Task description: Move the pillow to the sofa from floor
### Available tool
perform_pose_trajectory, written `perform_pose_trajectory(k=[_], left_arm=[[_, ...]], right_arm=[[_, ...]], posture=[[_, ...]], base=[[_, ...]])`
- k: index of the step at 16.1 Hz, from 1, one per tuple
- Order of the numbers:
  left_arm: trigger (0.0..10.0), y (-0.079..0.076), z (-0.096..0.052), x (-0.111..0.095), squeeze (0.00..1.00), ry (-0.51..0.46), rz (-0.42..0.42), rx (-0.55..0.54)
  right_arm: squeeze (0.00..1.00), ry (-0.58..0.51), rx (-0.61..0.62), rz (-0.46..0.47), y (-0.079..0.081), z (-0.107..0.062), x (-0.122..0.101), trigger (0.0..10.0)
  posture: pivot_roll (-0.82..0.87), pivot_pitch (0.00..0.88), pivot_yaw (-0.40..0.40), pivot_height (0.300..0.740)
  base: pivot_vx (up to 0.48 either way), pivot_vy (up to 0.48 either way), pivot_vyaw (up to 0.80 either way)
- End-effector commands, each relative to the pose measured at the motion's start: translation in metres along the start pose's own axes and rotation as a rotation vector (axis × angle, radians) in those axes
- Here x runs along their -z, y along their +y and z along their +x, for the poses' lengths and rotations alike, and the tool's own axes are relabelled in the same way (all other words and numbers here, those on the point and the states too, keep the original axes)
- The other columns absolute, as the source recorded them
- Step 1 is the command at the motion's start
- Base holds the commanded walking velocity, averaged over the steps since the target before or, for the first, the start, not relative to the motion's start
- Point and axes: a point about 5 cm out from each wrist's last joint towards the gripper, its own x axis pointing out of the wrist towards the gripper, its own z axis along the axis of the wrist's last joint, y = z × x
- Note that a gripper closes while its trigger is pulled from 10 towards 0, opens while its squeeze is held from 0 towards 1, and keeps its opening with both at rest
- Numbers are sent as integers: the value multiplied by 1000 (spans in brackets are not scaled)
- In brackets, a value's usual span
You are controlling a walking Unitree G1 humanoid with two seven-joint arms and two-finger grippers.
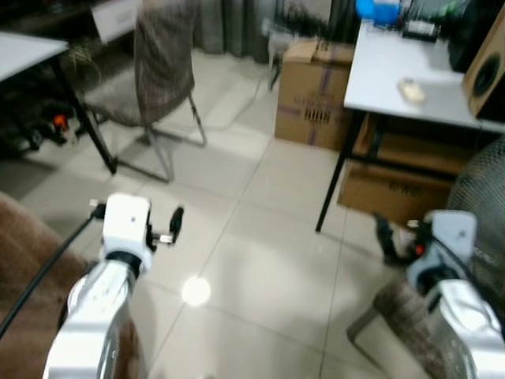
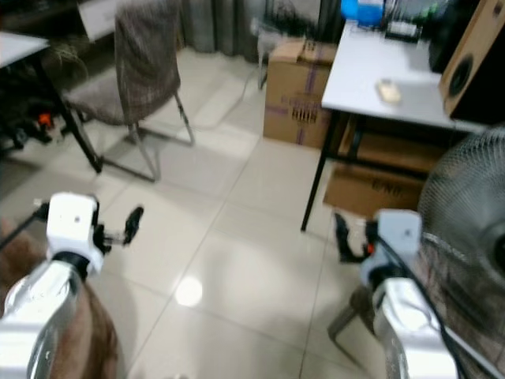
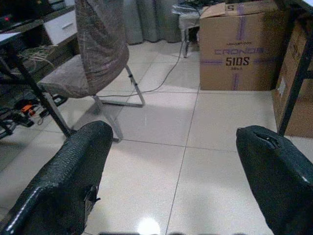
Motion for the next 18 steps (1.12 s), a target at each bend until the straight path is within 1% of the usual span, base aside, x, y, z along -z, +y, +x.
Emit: perform_pose_trajectory(k=[1,2,4,6,8,9,11,12,13,14,15,17,18], left_arm=[[10000,-4,1,-1,1000,3,-16,14],[10000,-2,4,0,1000,3,-24,7],[10000,-3,6,-2,1000,-3,-29,8],[10000,-5,5,-2,1000,-5,-28,-3],[10000,0,6,-4,1000,-11,2,10],[10000,2,8,-4,1000,-15,16,33],[10000,0,11,-4,1000,-10,22,58],[10000,-1,12,-4,1000,-5,28,61],[10000,-1,13,-5,1000,1,31,59],[10000,-2,13,-6,1000,0,36,54],[10000,-3,9,-6,1000,-3,42,46],[10000,-3,3,-4,976,-3,48,26],[10000,-2,1,-4,984,-4,25,0]], right_arm=[[1000,-14,18,-18,-5,-1,-6,10000],[1000,-20,5,-36,-3,-4,-9,10000],[1000,-20,7,-25,-3,-7,-9,10000],[1000,-15,-7,-42,-2,-8,-8,10000],[1000,-23,-3,-32,3,-5,-10,10000],[1000,-18,-5,-26,4,-8,-7,10000],[1000,-1,41,-11,-1,-15,0,10000],[1000,14,77,3,-5,-17,4,10000],[1000,24,92,26,-4,-15,4,10000],[1000,25,74,35,-2,-12,4,10000],[1000,31,36,23,2,-7,4,10000],[1000,40,17,41,4,-1,4,10000],[1000,31,-1,45,6,6,-1,10000]], posture=[[-20,0,58,740],[-44,0,64,740],[-47,0,62,740],[-42,0,51,740],[-41,0,63,740],[-43,0,83,740],[-35,0,106,740],[-26,0,99,740],[-10,0,96,740],[5,0,85,740],[16,0,69,740],[33,0,35,740],[35,0,26,740]], base=[[0,0,0],[0,0,0],[0,0,0],[0,0,0],[0,0,0],[0,0,0],[0,0,0],[0,0,0],[0,0,0],[0,0,0],[0,0,0],[0,0,0],[0,0,0]])
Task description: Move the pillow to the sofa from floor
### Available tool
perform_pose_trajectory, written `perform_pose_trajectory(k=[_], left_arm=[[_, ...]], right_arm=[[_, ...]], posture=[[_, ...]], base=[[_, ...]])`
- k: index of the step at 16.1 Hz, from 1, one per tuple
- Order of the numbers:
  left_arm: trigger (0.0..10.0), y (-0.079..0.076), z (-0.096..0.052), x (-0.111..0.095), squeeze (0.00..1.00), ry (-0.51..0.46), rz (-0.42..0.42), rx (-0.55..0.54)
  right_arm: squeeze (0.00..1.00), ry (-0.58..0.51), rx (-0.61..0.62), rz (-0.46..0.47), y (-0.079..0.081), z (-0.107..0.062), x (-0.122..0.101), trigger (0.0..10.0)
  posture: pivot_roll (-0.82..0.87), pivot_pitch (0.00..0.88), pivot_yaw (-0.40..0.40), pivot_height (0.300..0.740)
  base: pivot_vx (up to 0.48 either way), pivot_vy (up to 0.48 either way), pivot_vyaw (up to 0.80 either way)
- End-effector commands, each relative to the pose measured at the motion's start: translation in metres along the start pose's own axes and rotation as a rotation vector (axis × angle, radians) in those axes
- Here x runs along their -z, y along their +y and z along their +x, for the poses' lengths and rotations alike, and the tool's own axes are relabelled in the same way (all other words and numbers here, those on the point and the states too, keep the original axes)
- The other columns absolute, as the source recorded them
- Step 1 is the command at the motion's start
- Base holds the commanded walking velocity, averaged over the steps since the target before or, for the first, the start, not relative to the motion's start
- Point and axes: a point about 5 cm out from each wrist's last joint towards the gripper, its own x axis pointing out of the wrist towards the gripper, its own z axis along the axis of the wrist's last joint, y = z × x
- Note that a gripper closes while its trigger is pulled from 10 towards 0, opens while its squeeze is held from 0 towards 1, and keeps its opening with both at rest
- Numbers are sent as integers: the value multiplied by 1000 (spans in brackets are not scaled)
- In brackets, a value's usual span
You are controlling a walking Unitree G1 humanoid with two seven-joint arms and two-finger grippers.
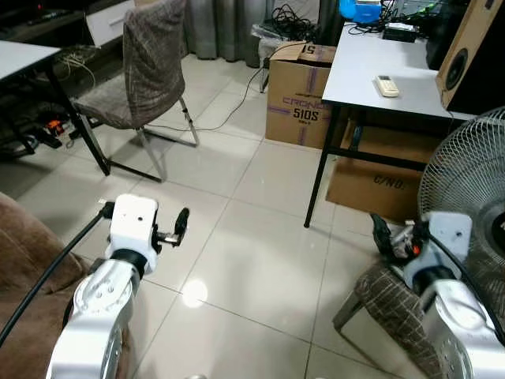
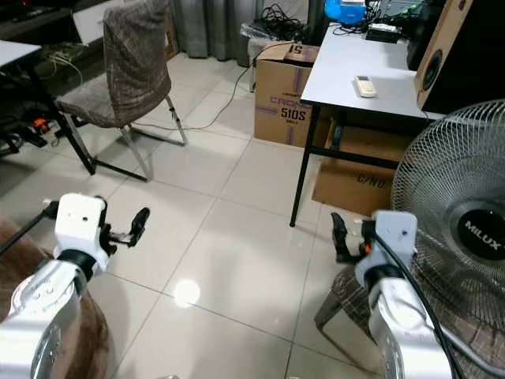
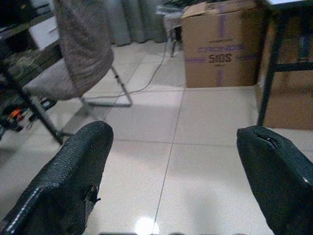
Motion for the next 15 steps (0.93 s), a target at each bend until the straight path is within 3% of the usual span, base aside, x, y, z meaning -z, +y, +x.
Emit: perform_pose_trajectory(k=[1,8,15], left_arm=[[10000,3,-2,-5,980,-17,-2,-28],[10000,0,0,-5,980,-26,-4,-36],[10000,-5,12,-9,976,-32,8,24]], right_arm=[[1000,7,-25,-7,4,4,-1,10000],[1000,32,-71,2,16,7,4,10000],[1000,28,27,-5,4,-3,5,10000]], posture=[[34,0,17,740],[26,0,15,740],[-12,0,73,740]], base=[[0,0,0],[0,-274,0],[0,-293,0]])
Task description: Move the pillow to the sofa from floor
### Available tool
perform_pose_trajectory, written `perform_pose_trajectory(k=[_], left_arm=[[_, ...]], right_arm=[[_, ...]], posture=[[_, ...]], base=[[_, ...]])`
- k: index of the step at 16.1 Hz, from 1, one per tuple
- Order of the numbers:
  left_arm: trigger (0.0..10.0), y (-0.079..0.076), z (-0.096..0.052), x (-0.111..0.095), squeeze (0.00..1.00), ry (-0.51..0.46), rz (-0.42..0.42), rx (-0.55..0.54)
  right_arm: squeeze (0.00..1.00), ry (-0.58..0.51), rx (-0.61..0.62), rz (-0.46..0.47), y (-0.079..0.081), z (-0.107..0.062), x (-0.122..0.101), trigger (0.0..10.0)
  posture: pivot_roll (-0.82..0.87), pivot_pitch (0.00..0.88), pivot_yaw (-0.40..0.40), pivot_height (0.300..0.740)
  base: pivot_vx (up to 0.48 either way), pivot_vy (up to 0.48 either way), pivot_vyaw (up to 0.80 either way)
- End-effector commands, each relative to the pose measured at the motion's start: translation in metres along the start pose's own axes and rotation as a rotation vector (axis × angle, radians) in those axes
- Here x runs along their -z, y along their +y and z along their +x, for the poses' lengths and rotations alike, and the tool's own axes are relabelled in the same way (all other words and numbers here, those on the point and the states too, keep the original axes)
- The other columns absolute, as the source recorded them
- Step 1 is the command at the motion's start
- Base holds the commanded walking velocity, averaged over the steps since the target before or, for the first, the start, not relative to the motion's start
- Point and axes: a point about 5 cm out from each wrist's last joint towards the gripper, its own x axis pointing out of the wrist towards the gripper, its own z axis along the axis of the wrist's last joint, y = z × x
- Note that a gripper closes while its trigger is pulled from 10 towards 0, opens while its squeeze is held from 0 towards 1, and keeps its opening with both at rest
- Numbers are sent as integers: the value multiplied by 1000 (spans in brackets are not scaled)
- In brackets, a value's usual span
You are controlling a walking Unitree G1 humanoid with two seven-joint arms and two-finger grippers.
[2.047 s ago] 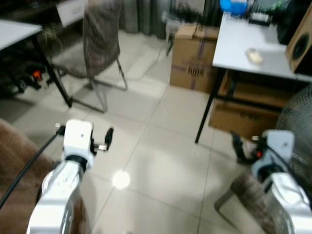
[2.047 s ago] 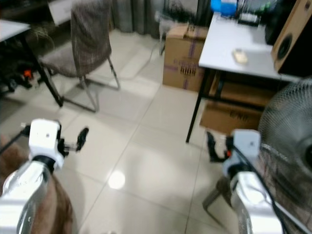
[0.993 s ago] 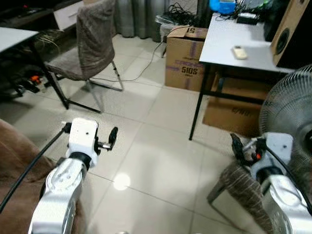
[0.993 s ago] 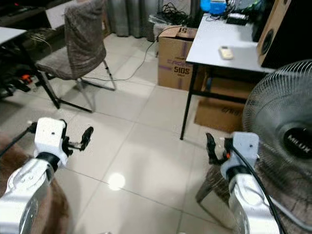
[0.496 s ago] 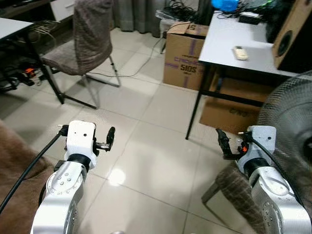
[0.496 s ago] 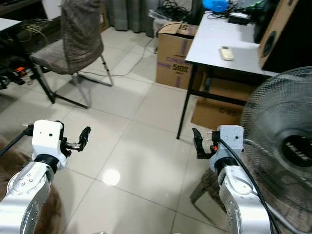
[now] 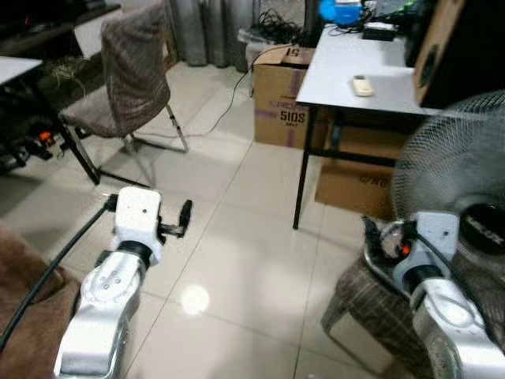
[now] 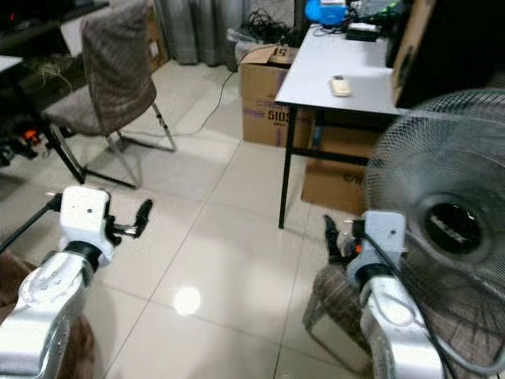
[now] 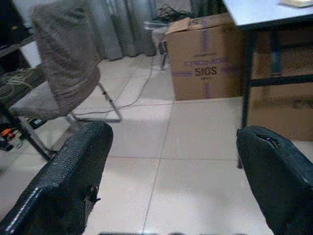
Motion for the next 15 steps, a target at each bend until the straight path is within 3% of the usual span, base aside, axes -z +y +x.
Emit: perform_pose_trajectory(k=[1,6,9,15], left_arm=[[10000,4,1,-1,976,-2,17,-6],[10000,4,2,-2,969,-8,9,-14],[10000,3,2,-1,957,-2,-31,-9],[10000,6,-2,4,961,2,8,-29]], right_arm=[[1000,-16,0,1,3,-2,-4,10000],[1000,-26,-39,-39,6,1,-7,10000],[1000,-40,-103,-79,12,4,-10,10000],[1000,-35,-151,-83,17,9,-6,10000]], posture=[[-12,0,73,740],[-7,0,59,740],[-11,0,56,740],[-2,0,58,740]], base=[[0,-292,0],[0,-232,0],[0,0,800],[0,0,800]])
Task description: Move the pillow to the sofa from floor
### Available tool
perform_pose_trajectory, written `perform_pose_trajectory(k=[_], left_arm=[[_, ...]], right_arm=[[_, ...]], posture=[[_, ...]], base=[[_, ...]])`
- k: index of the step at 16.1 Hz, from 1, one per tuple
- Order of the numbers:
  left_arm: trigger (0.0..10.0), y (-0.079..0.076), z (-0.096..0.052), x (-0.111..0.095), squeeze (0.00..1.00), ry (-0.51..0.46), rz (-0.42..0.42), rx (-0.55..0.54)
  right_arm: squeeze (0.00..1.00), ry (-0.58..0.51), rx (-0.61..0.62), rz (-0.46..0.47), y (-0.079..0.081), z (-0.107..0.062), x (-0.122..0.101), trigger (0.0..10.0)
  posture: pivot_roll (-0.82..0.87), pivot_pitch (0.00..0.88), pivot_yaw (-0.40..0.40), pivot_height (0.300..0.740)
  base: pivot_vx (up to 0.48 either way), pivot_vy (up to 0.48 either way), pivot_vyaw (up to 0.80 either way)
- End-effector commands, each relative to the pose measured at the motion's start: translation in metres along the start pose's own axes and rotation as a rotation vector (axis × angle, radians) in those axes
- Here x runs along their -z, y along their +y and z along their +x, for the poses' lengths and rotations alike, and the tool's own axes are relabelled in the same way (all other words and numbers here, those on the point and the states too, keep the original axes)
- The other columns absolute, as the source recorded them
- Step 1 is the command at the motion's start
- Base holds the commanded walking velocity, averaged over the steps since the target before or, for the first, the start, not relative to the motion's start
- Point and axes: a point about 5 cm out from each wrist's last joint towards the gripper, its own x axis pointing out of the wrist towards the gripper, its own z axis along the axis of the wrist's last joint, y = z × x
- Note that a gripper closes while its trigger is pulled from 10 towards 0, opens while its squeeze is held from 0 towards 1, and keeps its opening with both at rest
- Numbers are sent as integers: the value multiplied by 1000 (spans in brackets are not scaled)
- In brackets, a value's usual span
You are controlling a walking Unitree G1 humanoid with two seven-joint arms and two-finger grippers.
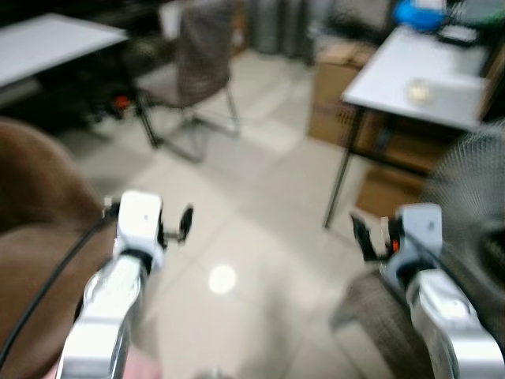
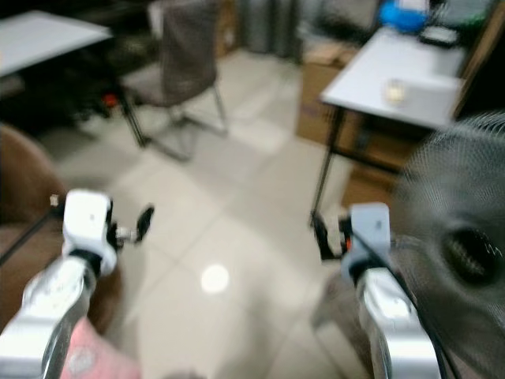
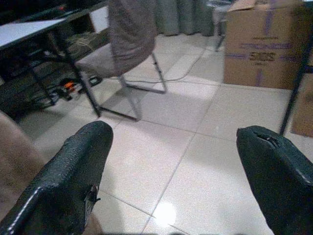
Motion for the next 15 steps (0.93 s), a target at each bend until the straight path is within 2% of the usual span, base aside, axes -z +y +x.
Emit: perform_pose_trajectory(k=[1,6,10,15], left_arm=[[10000,2,0,1,961,3,8,-4],[10000,-2,-5,6,929,10,11,5],[10000,-5,0,4,925,-6,12,6],[10000,-2,-1,4,875,-9,27,-11]], right_arm=[[1000,1,-6,7,0,0,1,10000],[1000,14,5,18,1,-1,8,10000],[1000,12,21,26,2,-1,9,10000],[1000,11,24,27,1,4,11,10000]], posture=[[-4,0,59,740],[-12,0,71,740],[-14,0,73,740],[10,0,64,740]], base=[[0,0,800],[0,0,800],[0,0,800],[0,0,800]])
